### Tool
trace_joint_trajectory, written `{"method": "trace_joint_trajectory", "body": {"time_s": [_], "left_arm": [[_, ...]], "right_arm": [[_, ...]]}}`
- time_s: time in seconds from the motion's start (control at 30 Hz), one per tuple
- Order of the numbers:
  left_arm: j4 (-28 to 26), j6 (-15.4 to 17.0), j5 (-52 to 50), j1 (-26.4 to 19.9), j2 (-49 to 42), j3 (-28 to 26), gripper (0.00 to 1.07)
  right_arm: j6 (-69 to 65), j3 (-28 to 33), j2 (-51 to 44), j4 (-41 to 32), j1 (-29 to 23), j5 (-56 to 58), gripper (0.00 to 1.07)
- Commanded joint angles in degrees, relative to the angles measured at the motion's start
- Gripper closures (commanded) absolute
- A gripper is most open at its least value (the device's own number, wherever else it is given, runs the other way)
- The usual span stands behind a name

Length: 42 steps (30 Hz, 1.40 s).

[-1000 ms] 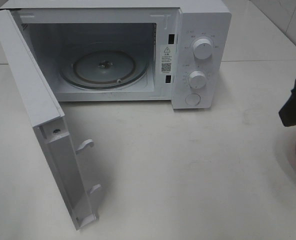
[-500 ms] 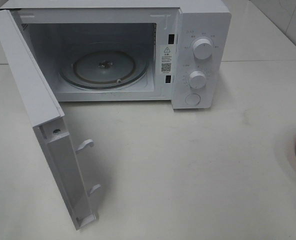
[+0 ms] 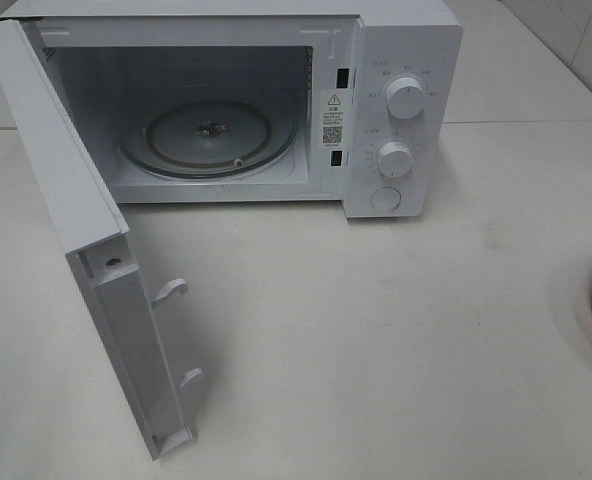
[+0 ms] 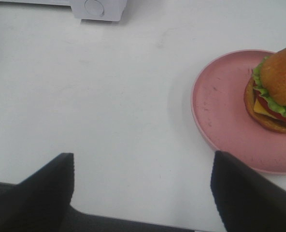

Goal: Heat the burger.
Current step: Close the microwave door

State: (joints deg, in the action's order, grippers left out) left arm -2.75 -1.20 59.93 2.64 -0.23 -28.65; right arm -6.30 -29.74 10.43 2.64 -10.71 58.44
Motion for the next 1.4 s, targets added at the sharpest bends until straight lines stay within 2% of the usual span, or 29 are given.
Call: {"method": "trace_joint_trajectory", "body": {"time_s": [0.03,0.3,1.4], "left_arm": [[-0.3,0.1,-0.5,-0.1,-1.1,0.2,0.09],[-0.3,0.1,-0.5,-0.1,-1.1,0.2,0.09],[-0.4,0.1,-0.5,-0.1,-1.1,0.2,0.09]], "right_arm": [[-0.5,0.6,-2.9,0.2,0.6,1.1,0.31],[-0.3,0.6,-12.3,0.1,0.6,1.1,0.31],[-0.1,0.6,-12.2,0.0,0.6,1.1,0.33]]}}
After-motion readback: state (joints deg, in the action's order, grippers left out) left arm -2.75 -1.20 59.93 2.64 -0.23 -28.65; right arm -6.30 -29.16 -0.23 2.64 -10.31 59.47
